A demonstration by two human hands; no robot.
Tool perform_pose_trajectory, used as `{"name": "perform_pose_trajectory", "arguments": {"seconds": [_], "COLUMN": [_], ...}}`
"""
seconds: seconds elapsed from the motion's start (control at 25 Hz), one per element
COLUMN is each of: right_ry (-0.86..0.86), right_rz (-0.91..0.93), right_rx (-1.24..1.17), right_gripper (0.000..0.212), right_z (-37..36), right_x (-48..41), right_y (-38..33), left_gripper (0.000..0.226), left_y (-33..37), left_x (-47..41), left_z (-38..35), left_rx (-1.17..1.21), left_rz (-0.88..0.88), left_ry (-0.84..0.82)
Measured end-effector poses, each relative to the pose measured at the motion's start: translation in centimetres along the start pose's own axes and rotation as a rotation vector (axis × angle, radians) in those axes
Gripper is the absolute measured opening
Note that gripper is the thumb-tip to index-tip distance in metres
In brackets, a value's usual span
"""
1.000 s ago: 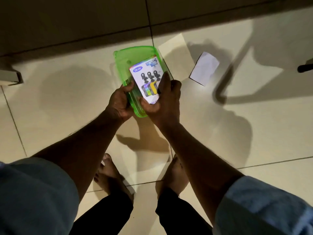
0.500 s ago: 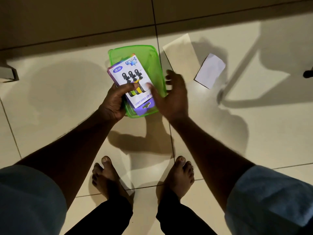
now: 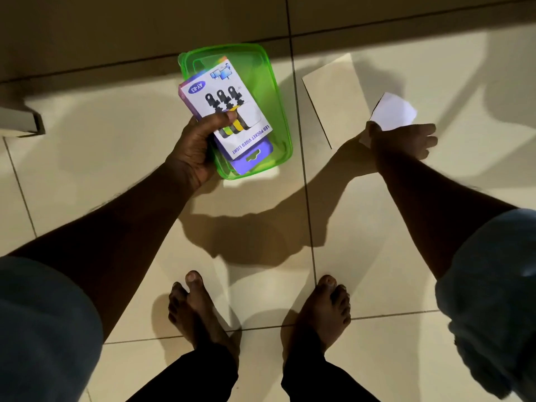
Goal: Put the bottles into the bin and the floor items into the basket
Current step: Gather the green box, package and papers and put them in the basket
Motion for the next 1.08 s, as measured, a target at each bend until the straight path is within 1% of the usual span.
{"name": "perform_pose_trajectory", "arguments": {"seconds": [0.12,0.2,0.24,0.36,0.4,0.44,0.52,0.6,0.68,0.76,0.8,0.84,0.92,0.96,1.0,1.08], "right_ry": [-0.086,-0.145,-0.159,-0.251,-0.272,-0.28,-0.297,-0.334,-0.366,-0.389,-0.373,-0.336,-0.256,-0.218,-0.17,-0.059], "right_rz": [0.008,-0.005,0.0,0.064,0.103,0.147,0.26,0.378,0.431,0.405,0.394,0.398,0.435,0.448,0.446,0.406], "right_rx": [-0.144,-0.258,-0.269,-0.271,-0.302,-0.343,-0.402,-0.376,-0.327,-0.296,-0.261,-0.198,-0.04,0.013,0.052,0.153], "right_gripper": [0.091,0.087,0.08,0.038,0.03,0.028,0.032,0.037,0.055,0.076,0.079,0.077,0.065,0.063,0.065,0.075], "right_z": [-1.2,-1.5,-1.4,-1.6,-1.4,-1.0,-0.4,-0.8,-1.8,-3.0,-3.4,-3.6,-4.1,-4.1,-3.9,-3.1], "right_x": [-0.5,-0.6,-0.7,-0.6,-0.2,0.3,1.7,3.6,5.2,6.0,6.1,6.1,6.0,6.1,6.1,5.9], "right_y": [0.4,0.7,0.8,0.3,-0.3,-1.0,-2.9,-4.7,-6.0,-6.6,-6.7,-6.9,-7.2,-7.2,-7.2,-6.9], "left_gripper": [0.032,0.028,0.027,0.028,0.029,0.03,0.027,0.024,0.023,0.022,0.022,0.022,0.022,0.023,0.023,0.022], "left_y": [-0.1,-0.4,-0.5,-0.5,-0.5,-0.5,-0.6,-0.6,-0.5,-0.3,-0.3,-0.4,-0.4,-0.5,-0.5,-0.8], "left_x": [-0.1,0.1,0.2,0.4,0.5,0.6,0.9,1.1,1.2,1.2,1.2,1.2,1.3,1.4,1.4,1.4], "left_z": [1.3,2.0,2.1,2.2,2.2,2.1,2.0,2.1,2.4,2.8,2.9,2.9,3.1,3.3,3.4,3.7], "left_rx": [0.006,-0.02,-0.026,0.012,0.038,0.065,0.1,0.095,0.088,0.096,0.101,0.104,0.104,0.111,0.123,0.152], "left_rz": [-0.015,-0.01,-0.004,0.015,0.023,0.034,0.061,0.078,0.076,0.07,0.072,0.074,0.086,0.093,0.099,0.108], "left_ry": [0.015,0.008,0.002,-0.006,-0.007,-0.009,-0.018,-0.024,-0.018,-0.015,-0.021,-0.03,-0.036,-0.032,-0.024,-0.002]}}
Point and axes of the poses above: each hand's wrist, its own x-axis away from the middle knuckle, its own z-axis out of the back of the hand, y = z × x, the point moved 10 cm from there along -x, towards the middle knuckle, and after that the axes turned 12 degrees about -z, right-handed, at the moved point
